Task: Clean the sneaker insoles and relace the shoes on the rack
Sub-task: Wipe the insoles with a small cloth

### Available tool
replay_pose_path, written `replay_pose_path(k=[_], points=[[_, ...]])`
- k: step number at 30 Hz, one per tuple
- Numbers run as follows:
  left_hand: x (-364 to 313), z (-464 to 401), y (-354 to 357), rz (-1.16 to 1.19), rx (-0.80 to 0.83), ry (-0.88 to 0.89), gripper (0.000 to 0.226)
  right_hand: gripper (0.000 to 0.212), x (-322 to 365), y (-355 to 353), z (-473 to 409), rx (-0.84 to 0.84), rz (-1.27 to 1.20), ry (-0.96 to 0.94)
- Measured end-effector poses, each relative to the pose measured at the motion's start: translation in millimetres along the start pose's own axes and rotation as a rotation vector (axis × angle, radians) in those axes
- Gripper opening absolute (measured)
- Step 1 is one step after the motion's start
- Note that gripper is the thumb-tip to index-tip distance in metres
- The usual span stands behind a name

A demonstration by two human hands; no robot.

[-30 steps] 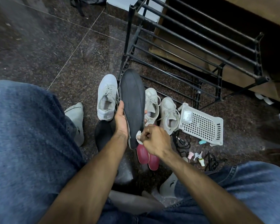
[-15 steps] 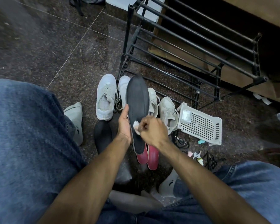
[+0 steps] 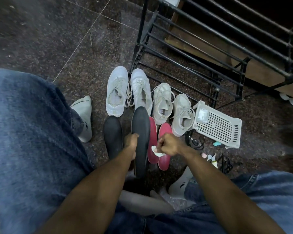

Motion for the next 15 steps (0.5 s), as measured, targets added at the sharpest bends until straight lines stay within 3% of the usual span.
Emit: replay_pose_path(k=[3, 7, 9, 12, 15], points=[[13.4, -16.4, -8.1, -0.051, -0.105, -0.038, 0.012, 0.012, -22.6, 15.6, -10.0, -0.002, 0.026, 0.093], [11.9, -35.7, -7.9, -0.054, -0.196, -0.063, 0.018, 0.021, -40.2, 36.1, -18.4, -0.008, 0.053, 0.180], [9.2, -44.3, -8.0, -0.050, -0.231, -0.062, 0.010, 0.016, -40.8, 42.7, -23.4, -0.047, 0.020, 0.206], [11.5, -58.6, -7.2, -0.051, -0.255, -0.058, 0.031, 0.010, -37.8, 49.8, -31.9, -0.122, -0.052, 0.243], [15.8, -69.9, -2.6, -0.095, -0.264, -0.032, 0.035, 0.012, -40.3, 62.4, -41.2, -0.163, -0.096, 0.276]])
Point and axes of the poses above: each hand's wrist, its own z-axis away from the middle knuckle, its own y-axis out of the palm, x = y × z, the point moved 2 cm from there along -z, towards the middle knuckle, and after that the axes turned 15 degrees about -x, right-handed, at the moved point
